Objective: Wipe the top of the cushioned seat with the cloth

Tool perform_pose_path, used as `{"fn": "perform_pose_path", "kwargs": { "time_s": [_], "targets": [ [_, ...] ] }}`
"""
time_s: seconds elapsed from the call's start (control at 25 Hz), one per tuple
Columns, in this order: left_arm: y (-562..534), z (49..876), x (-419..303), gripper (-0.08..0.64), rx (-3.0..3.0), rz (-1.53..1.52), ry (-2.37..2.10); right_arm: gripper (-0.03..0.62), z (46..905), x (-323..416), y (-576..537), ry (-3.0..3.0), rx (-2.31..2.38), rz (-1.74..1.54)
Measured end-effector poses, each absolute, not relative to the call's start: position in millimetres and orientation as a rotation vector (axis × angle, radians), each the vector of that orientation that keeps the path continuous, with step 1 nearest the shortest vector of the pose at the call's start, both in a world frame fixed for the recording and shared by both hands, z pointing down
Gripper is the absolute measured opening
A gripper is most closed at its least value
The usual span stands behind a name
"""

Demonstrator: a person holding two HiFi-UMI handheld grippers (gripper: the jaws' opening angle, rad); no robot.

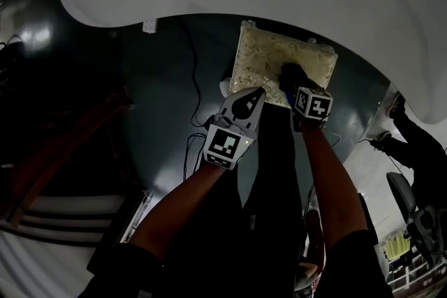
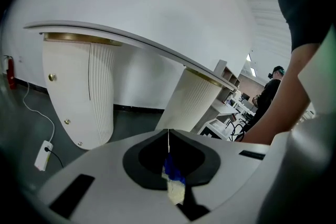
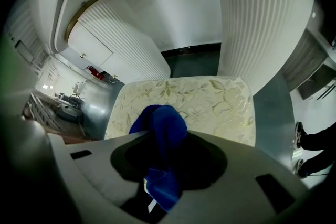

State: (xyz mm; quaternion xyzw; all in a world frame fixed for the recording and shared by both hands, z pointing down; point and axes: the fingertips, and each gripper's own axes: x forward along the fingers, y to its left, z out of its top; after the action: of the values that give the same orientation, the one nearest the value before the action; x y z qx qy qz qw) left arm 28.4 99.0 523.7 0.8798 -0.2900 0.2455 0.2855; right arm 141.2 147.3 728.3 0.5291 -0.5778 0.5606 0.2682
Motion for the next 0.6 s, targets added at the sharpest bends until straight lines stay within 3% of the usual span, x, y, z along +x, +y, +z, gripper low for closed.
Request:
{"fn": "perform_pose_path", "kwargs": {
  "time_s": [0.6],
  "targets": [
    [102, 510, 79, 0.017, 2.351, 0.661, -0.702, 0.138, 711, 207, 173, -1.513, 1.481, 1.489]
  ]
}}
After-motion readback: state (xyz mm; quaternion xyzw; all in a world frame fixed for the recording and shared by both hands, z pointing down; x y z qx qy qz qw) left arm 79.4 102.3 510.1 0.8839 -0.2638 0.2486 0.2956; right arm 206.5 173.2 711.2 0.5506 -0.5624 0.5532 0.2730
